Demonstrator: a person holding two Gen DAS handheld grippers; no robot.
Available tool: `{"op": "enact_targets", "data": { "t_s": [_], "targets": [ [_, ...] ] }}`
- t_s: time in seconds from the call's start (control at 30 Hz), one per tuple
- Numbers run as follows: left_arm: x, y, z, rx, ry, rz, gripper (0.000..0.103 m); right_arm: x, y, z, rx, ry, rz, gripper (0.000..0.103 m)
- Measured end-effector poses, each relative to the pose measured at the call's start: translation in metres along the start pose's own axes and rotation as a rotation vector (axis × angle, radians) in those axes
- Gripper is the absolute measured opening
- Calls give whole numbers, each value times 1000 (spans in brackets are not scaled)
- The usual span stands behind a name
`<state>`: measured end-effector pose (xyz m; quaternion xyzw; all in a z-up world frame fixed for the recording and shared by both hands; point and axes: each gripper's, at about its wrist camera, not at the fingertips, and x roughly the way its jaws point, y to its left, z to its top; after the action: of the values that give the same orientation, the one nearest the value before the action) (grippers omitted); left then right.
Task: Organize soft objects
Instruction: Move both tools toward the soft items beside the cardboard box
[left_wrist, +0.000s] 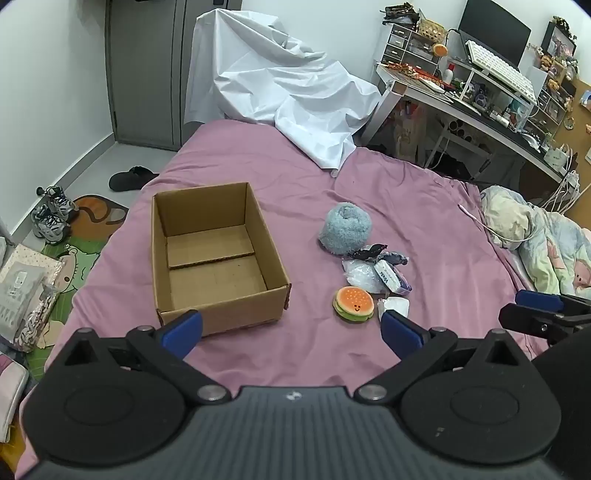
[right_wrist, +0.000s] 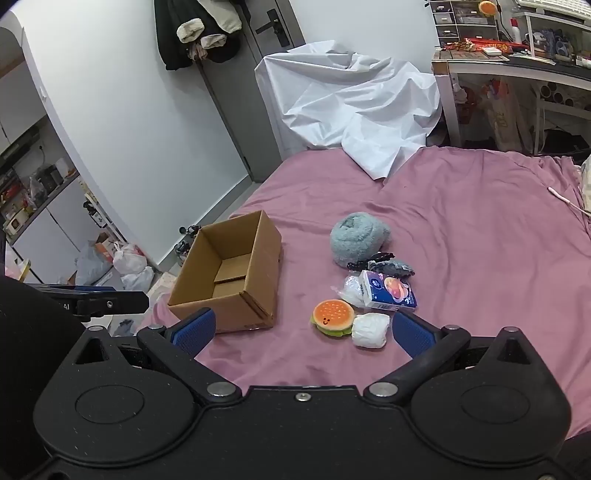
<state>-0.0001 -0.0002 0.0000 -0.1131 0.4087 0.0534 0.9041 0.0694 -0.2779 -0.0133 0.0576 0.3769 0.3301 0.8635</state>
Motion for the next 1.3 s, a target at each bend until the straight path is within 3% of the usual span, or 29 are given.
{"op": "enact_targets", "data": {
  "t_s": [0.73,1.3],
  "targets": [
    [11,-10,1,37,40,-59,102,0,1,0,5,-3,-24,103],
    [12,-16,1,50,41,-55,102,-2,-7,-3,-1,-11,-35,103]
  ]
}}
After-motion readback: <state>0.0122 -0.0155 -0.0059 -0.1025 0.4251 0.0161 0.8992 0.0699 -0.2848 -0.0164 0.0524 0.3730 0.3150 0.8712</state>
